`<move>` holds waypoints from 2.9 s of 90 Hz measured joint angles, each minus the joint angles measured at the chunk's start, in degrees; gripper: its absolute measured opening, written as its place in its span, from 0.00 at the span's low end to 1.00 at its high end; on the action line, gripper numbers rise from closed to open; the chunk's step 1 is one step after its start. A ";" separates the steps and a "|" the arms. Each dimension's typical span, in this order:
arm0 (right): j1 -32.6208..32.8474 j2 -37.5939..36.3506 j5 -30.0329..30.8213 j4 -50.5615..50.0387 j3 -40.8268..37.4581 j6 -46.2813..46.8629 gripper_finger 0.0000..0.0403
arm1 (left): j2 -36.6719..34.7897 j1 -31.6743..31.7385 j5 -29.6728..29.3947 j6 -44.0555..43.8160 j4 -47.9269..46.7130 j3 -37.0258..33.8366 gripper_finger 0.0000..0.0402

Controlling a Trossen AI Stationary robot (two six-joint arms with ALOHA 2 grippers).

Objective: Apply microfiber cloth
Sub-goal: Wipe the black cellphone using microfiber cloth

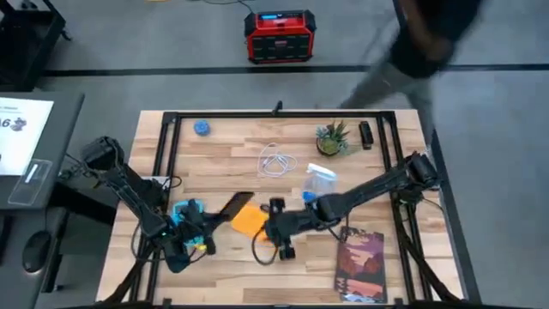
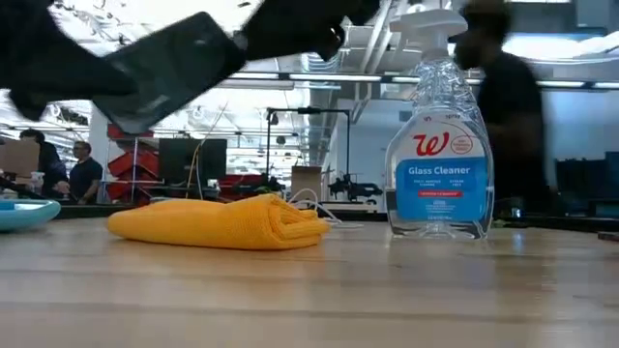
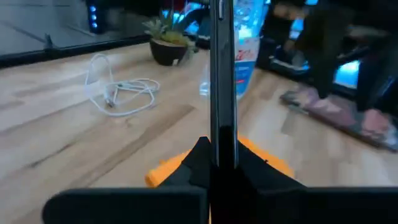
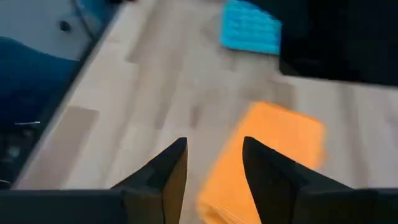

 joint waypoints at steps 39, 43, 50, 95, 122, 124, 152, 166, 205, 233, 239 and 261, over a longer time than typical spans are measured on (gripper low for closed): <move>-0.66 8.36 -7.22 11.47 -0.01 -0.07 0.35 | -0.05 -1.95 -3.34 -4.19 0.67 0.34 0.01; -0.66 8.36 -7.04 11.56 0.00 -0.09 0.35 | -0.05 -2.09 -3.32 -5.05 0.61 0.32 0.01; -1.09 8.25 -7.15 11.94 0.05 -0.15 0.35 | -0.05 -2.16 -3.16 -7.01 0.69 0.34 0.01; -3.24 10.93 2.72 12.80 0.26 -1.08 0.63 | -0.04 -1.81 -0.22 -8.32 0.68 0.34 0.02; -5.45 18.40 5.69 13.86 0.21 7.83 0.59 | -0.02 -1.81 -0.52 -7.91 0.70 0.39 0.02; -5.76 18.60 5.38 14.07 0.23 8.89 0.58 | -0.02 -1.81 -0.52 -7.91 0.70 0.39 0.02; -7.21 18.85 0.30 11.04 0.45 11.73 0.09 | -0.02 -1.81 -0.52 -7.90 0.63 0.41 0.02; -4.30 16.41 3.45 7.27 0.12 9.24 0.03 | -0.02 -1.80 -0.58 -8.60 0.70 0.41 0.02; 9.73 -0.77 36.28 21.64 0.12 -21.94 0.01 | 0.00 -0.85 -0.79 -0.87 9.02 0.41 0.02; 5.27 7.73 34.17 33.96 0.01 -33.91 0.00 | 0.00 -0.37 -0.93 19.42 27.74 0.41 0.02; 4.87 9.41 31.13 35.45 0.36 -34.49 0.00 | 0.00 -0.32 -0.91 22.32 30.16 0.39 0.02; 4.72 12.06 37.97 37.07 4.17 -38.73 0.00 | 0.01 0.68 0.46 25.14 32.23 0.39 0.02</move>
